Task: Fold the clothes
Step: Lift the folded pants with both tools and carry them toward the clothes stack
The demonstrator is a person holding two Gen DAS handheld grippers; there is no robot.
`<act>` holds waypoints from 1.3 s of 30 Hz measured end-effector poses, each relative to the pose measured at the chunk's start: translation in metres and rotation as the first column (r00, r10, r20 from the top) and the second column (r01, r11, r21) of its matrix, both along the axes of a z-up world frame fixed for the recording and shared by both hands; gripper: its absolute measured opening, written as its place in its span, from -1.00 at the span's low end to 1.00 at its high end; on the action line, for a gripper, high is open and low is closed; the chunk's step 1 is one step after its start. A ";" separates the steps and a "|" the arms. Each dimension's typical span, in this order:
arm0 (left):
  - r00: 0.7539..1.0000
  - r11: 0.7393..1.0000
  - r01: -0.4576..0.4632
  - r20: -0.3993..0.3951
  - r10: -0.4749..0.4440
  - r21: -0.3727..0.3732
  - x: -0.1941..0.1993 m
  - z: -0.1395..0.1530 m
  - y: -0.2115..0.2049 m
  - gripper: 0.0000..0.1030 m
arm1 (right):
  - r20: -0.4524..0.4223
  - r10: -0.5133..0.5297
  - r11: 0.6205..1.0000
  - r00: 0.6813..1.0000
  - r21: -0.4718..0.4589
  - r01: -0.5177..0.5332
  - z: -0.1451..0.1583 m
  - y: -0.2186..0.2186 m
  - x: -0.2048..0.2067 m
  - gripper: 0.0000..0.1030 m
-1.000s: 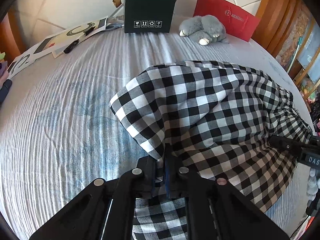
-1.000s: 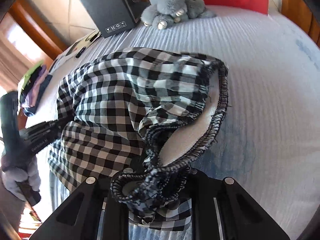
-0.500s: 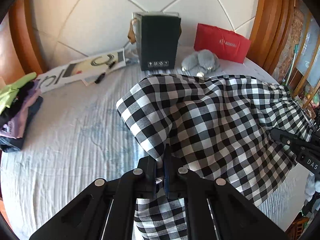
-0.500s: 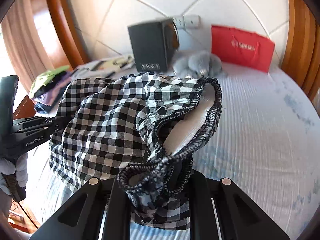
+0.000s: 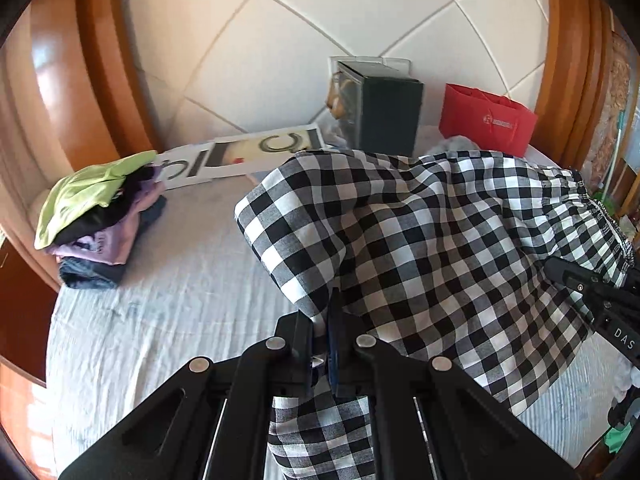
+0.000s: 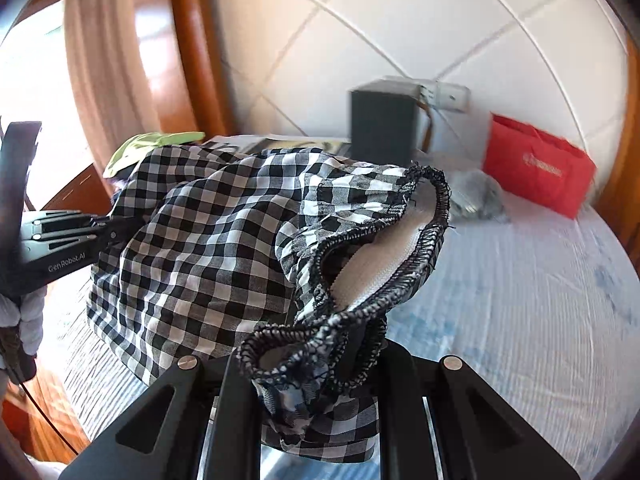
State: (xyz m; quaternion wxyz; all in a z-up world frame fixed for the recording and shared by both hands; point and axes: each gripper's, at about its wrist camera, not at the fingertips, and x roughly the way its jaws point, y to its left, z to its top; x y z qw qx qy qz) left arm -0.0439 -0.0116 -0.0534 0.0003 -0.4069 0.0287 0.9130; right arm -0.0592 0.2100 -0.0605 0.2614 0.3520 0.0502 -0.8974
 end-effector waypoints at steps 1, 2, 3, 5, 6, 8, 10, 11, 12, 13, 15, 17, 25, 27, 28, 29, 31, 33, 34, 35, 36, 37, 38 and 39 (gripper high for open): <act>1.000 1.000 -0.010 -0.006 0.010 -0.002 0.003 0.003 -0.008 -0.92 | -0.007 0.013 1.000 1.000 0.003 -0.013 0.002 -0.007 0.001 -0.73; 1.000 1.000 -0.020 -0.014 0.020 -0.001 0.004 0.005 -0.017 -0.92 | -0.017 0.023 1.000 1.000 0.007 -0.023 0.005 -0.018 0.003 -0.73; 0.999 1.000 -0.028 -0.020 0.029 0.003 0.005 0.008 -0.028 -0.92 | -0.026 0.032 0.999 0.999 0.011 -0.032 0.009 -0.030 0.004 -0.73; 0.999 0.999 -0.036 -0.032 0.036 0.007 0.007 0.011 -0.049 -0.92 | -0.045 0.050 0.999 0.998 0.020 -0.049 0.015 -0.052 0.007 -0.73; 0.999 0.999 -0.034 -0.037 0.034 0.006 0.007 0.012 -0.061 -0.92 | -0.053 0.053 0.998 0.997 0.021 -0.052 0.018 -0.060 0.008 -0.73; 0.999 1.000 -0.023 -0.046 0.023 0.010 0.007 0.013 -0.087 -0.92 | -0.068 0.044 0.999 0.997 0.017 -0.043 0.023 -0.081 0.010 -0.73; 0.999 1.000 -0.002 -0.052 0.002 0.014 0.007 0.015 -0.112 -0.92 | -0.081 0.022 1.000 0.996 0.014 -0.021 0.029 -0.108 0.014 -0.73; 0.998 1.000 0.010 -0.054 -0.009 0.016 0.007 0.016 -0.125 -0.92 | -0.087 0.011 1.000 0.996 0.013 -0.010 0.032 -0.121 0.016 -0.73; 0.998 1.000 0.022 -0.056 -0.021 0.021 0.006 0.019 -0.140 -0.92 | -0.088 0.000 1.000 0.996 0.010 0.001 0.036 -0.136 0.018 -0.73; 0.998 0.999 0.033 -0.063 -0.031 0.023 0.006 0.022 -0.154 -0.92 | -0.089 -0.011 1.000 0.996 0.006 0.012 0.040 -0.152 0.020 -0.73; 0.996 0.999 0.048 -0.073 -0.046 0.015 0.003 0.029 -0.182 -0.92 | -0.108 -0.018 1.000 0.994 0.020 0.020 0.048 -0.178 0.026 -0.73; 0.996 0.999 0.047 -0.072 -0.046 0.007 0.000 0.035 -0.205 -0.92 | -0.113 -0.025 1.000 0.993 0.010 0.027 0.055 -0.202 0.031 -0.73; 0.995 0.998 -0.046 -0.085 0.044 -0.031 0.003 0.051 -0.270 -0.92 | -0.133 0.064 0.998 0.989 -0.017 -0.067 0.072 -0.274 0.031 -0.73; 0.994 0.996 -0.077 -0.076 0.074 -0.034 0.005 0.049 -0.281 -0.92 | -0.137 0.100 0.995 0.985 -0.016 -0.103 0.074 -0.286 0.028 -0.73; 0.993 0.995 -0.092 -0.075 0.090 -0.028 0.005 0.049 -0.289 -0.92 | -0.140 0.117 0.993 0.983 -0.012 -0.120 0.075 -0.293 0.026 -0.73; 0.992 0.994 -0.107 -0.074 0.105 -0.023 0.005 0.048 -0.296 -0.92 | -0.143 0.134 0.991 0.981 -0.008 -0.136 0.076 -0.299 0.024 -0.73; 0.989 0.991 -0.130 -0.071 0.129 -0.006 0.005 0.047 -0.312 -0.92 | -0.137 0.155 0.988 0.978 0.002 -0.157 0.076 -0.314 0.019 -0.73; 0.988 0.991 -0.134 -0.075 0.133 -0.009 0.002 0.048 -0.328 -0.92 | -0.130 0.173 0.985 0.976 0.008 -0.173 0.076 -0.327 0.013 -0.73; 0.988 0.991 -0.133 -0.079 0.131 -0.014 0.000 0.049 -0.337 -0.92 | -0.132 0.179 0.984 0.975 0.014 -0.178 0.077 -0.338 0.010 -0.73; 0.988 0.991 -0.132 -0.082 0.130 -0.013 -0.003 0.050 -0.346 -0.92 | -0.135 0.176 0.984 0.975 0.011 -0.176 0.078 -0.347 0.007 -0.73; 0.988 0.992 -0.129 -0.083 0.127 -0.014 -0.008 0.052 -0.356 -0.92 | -0.138 0.172 0.985 0.975 0.006 -0.173 0.080 -0.355 0.004 -0.73; 0.989 0.992 -0.126 -0.085 0.124 -0.015 -0.013 0.053 -0.367 -0.92 | -0.141 0.168 0.985 0.976 0.002 -0.170 0.081 -0.364 0.001 -0.73; 0.989 0.992 -0.122 -0.088 0.120 -0.023 -0.017 0.055 -0.377 -0.92 | -0.141 0.163 0.986 0.976 -0.007 -0.166 0.082 -0.371 -0.003 -0.73; 0.989 0.992 -0.118 -0.092 0.115 -0.031 -0.022 0.057 -0.387 -0.92 | -0.143 0.158 0.987 0.977 -0.012 -0.161 0.084 -0.382 -0.009 -0.73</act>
